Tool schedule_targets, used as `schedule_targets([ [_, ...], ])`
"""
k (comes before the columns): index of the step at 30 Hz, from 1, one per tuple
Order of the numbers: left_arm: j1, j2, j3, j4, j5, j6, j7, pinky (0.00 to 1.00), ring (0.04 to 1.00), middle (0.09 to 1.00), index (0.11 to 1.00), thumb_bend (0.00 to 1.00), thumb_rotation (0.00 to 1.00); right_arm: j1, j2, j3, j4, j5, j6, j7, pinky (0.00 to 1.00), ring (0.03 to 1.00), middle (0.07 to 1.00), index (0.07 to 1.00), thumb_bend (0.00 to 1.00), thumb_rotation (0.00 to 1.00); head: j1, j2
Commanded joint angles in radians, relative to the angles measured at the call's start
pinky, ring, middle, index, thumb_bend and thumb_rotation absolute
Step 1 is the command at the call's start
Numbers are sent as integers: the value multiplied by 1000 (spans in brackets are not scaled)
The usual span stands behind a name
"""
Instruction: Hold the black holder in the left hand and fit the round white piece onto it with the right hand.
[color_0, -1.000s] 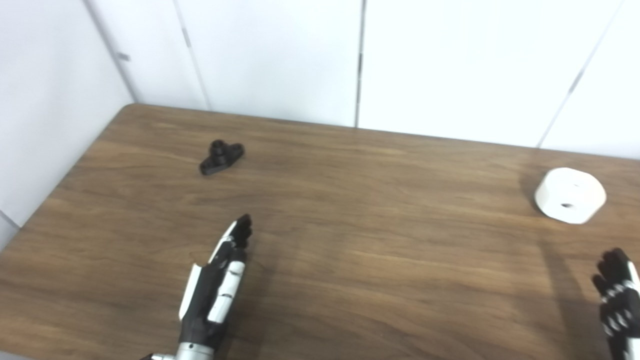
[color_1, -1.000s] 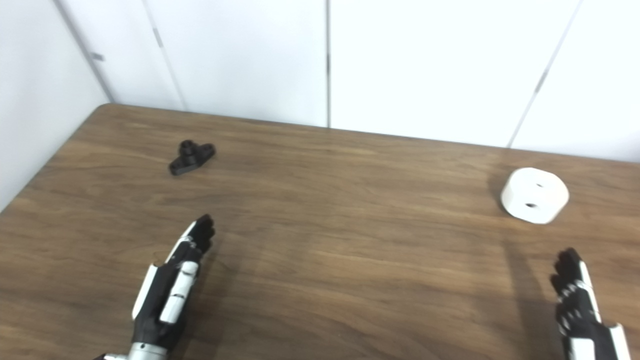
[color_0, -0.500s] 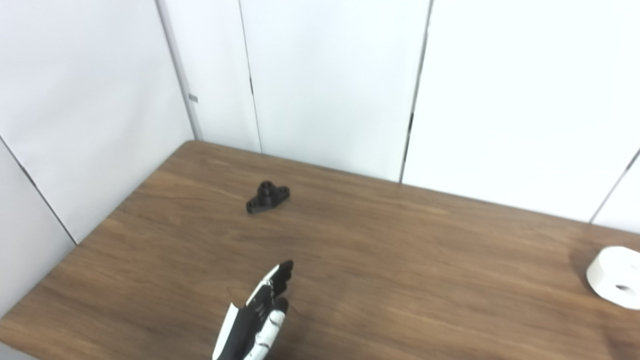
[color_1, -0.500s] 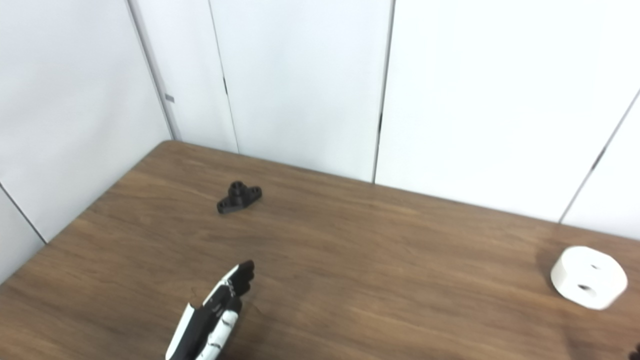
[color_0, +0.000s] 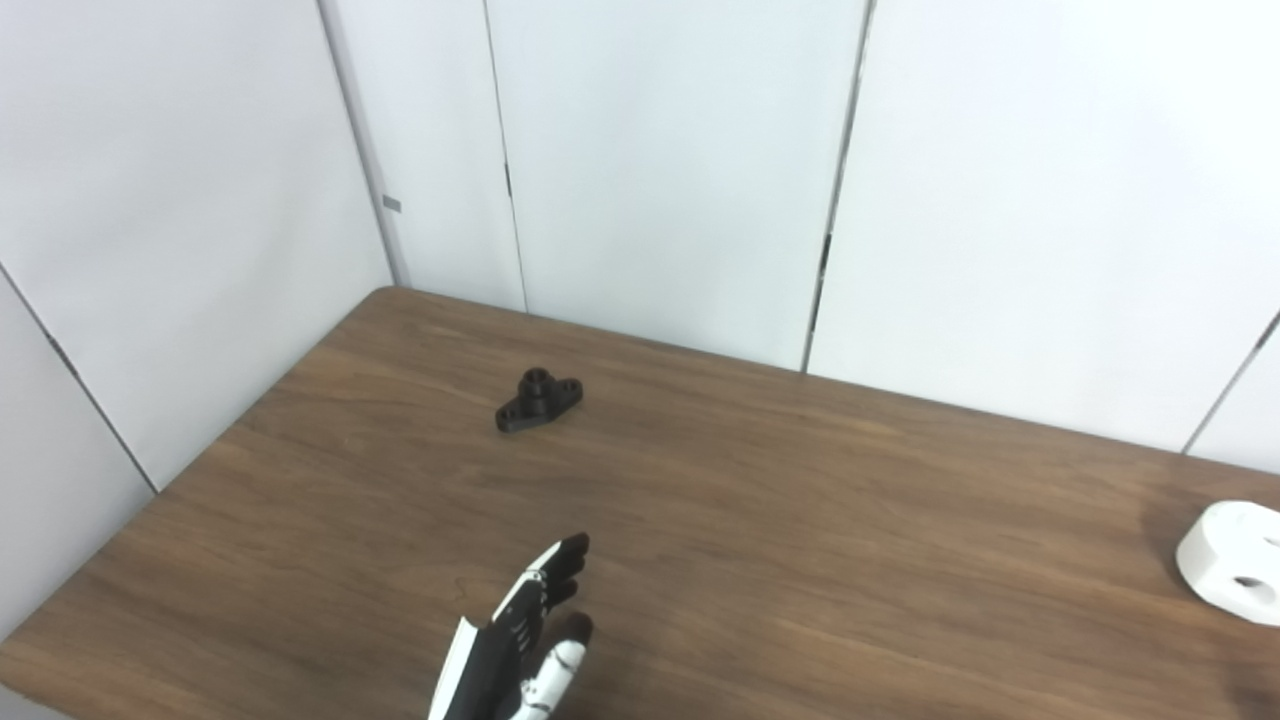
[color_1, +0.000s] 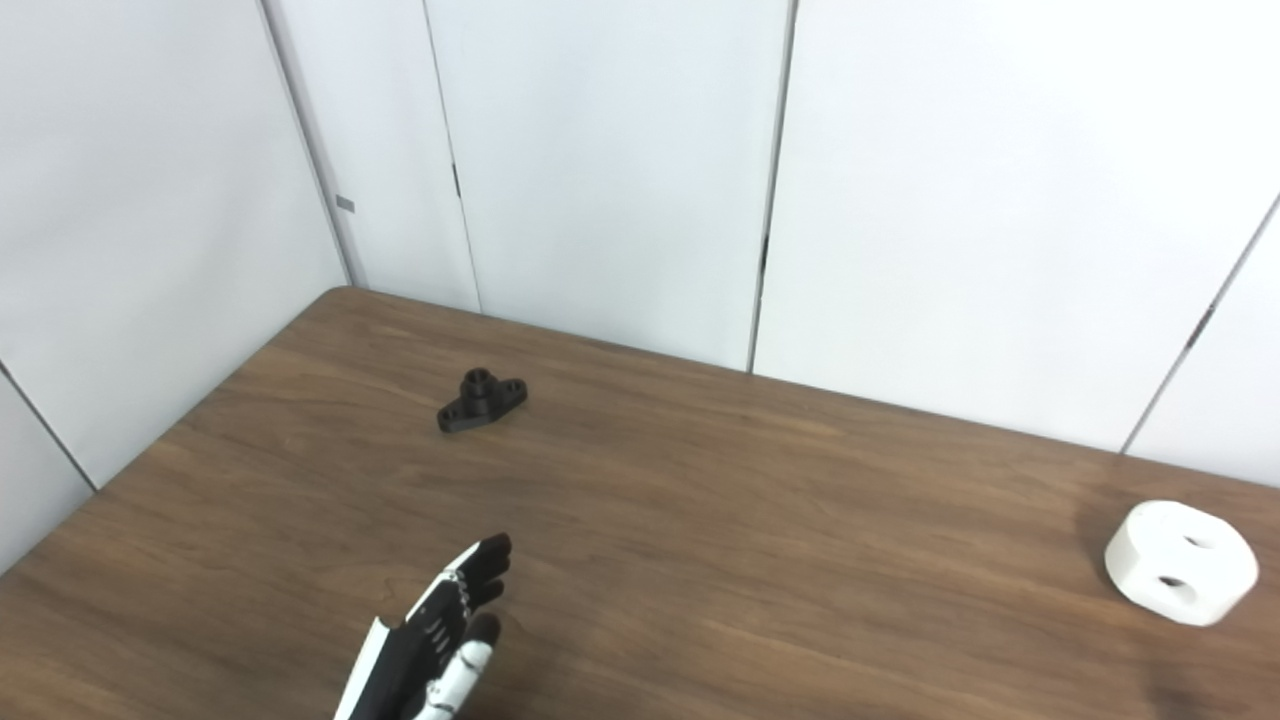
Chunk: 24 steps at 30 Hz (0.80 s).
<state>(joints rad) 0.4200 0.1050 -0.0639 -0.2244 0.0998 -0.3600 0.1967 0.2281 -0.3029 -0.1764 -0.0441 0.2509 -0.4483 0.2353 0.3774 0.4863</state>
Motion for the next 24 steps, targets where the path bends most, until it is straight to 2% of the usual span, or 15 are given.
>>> schedule_targets([
  [1,8,-114,-6,-29,76,30,33,859,898,908,894,471,496,29,36,29,66,10,14,6,1000,1000,998,996,645,1000,-1,-1],
  [3,10,-113,1,-70,132,74,47,836,878,888,881,511,458,34,40,27,61,6,19,2,1000,1000,997,1000,640,1000,-10,-5],
  [6,-9,-106,15,-120,202,117,74,824,860,873,860,547,325,38,46,26,56,-10,16,-6,1000,1000,995,998,638,1000,-14,-7],
  [8,-31,-104,31,-152,252,154,92,833,862,870,846,617,244,40,47,28,49,-15,19,-7,1000,1000,999,996,640,1000,-17,-6],
  [11,-57,-96,51,-204,356,244,105,847,876,868,843,706,280,42,48,31,41,-21,25,-7,1000,1000,999,999,643,1000,-23,-6],
  [12,-71,-88,61,-228,396,293,96,871,890,877,849,722,293,43,49,32,39,-21,28,-7,1000,1000,999,1000,647,1000,-25,-5],
  [15,-110,-61,85,-265,469,386,85,958,943,910,874,747,322,42,52,33,42,-28,25,-7,1000,1000,995,999,647,1000,-32,-7],
  [20,-175,-33,118,-269,504,476,78,988,983,935,873,769,342,42,55,36,38,-28,26,-5,1000,995,990,999,637,1000,-40,-5],
  [24,-229,-3,149,-260,510,566,50,960,999,955,852,758,316,38,63,37,41,7,41,-1,1000,996,989,988,668,998,-46,-4],
])
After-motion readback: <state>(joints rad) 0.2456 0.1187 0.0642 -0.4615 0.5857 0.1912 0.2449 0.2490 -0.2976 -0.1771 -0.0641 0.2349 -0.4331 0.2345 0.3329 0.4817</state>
